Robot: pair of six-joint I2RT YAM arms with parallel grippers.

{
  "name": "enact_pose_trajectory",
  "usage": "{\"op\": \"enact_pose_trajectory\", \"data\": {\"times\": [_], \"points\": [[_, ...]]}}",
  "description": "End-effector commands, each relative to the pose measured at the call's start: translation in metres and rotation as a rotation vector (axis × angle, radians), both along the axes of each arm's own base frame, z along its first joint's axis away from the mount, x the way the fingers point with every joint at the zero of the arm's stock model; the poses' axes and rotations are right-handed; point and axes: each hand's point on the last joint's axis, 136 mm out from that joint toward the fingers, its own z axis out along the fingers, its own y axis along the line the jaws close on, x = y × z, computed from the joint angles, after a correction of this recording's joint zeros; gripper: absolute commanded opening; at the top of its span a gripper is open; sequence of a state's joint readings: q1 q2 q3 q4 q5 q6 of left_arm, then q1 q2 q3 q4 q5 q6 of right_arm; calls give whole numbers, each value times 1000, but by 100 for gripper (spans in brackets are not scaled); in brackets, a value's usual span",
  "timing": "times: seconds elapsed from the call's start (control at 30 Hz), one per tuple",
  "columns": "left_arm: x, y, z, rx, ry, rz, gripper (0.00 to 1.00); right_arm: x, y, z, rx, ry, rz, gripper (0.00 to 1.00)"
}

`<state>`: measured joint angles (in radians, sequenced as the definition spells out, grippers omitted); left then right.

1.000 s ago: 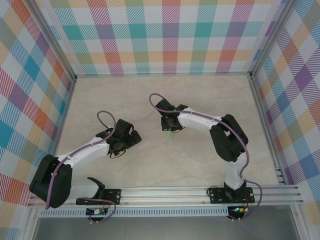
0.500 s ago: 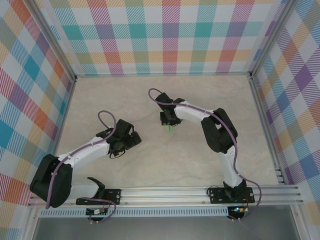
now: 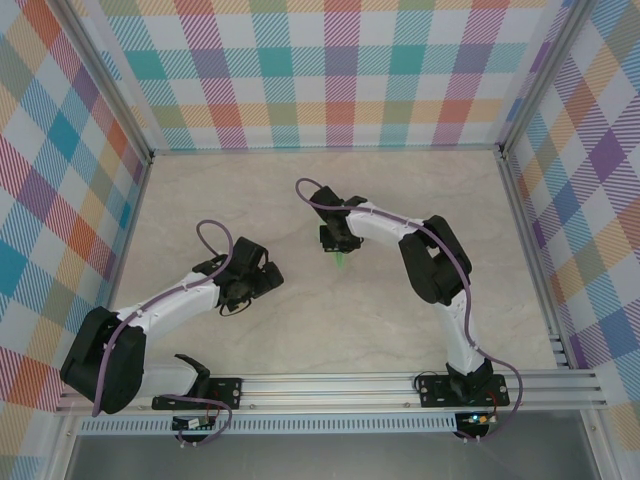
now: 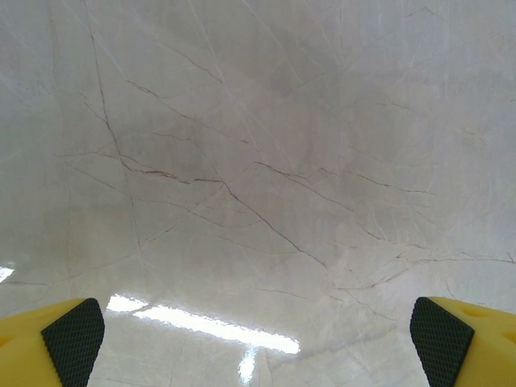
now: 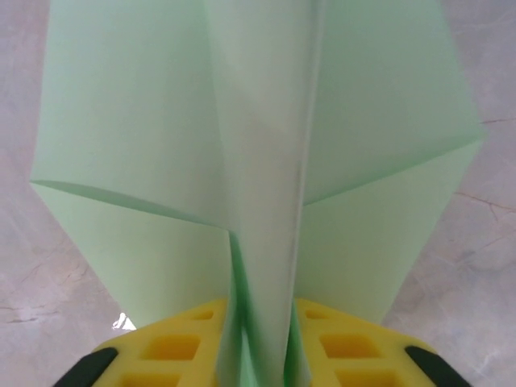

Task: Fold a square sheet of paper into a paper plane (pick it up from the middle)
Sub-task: Place the paper plane at the center of the table, then reset both arms

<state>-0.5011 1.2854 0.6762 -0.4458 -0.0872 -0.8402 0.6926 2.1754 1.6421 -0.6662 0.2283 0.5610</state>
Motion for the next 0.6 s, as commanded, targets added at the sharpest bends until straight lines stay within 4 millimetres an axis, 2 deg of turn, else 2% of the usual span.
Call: {"op": "enact_pose_trajectory", "data": {"times": [0.0, 0.17, 0.27, 0.4, 0.53, 0.57], "points": [[7, -1, 15, -4, -21, -11, 100, 4, 3, 49, 48, -52, 8, 28], [13, 5, 32, 35, -56, -17, 100, 4, -1, 110, 105, -146, -5, 41], [19, 10, 49, 76, -96, -24, 100, -1, -14, 141, 114, -214, -30, 56], [34, 22, 83, 171, -213, -61, 100, -2, -51, 181, 85, -382, -81, 83], [53, 43, 123, 278, -368, -45, 100, 3, -108, 200, 8, -523, -142, 100], [57, 51, 132, 315, -404, -31, 100, 4, -124, 203, -8, -551, -163, 100]]}}
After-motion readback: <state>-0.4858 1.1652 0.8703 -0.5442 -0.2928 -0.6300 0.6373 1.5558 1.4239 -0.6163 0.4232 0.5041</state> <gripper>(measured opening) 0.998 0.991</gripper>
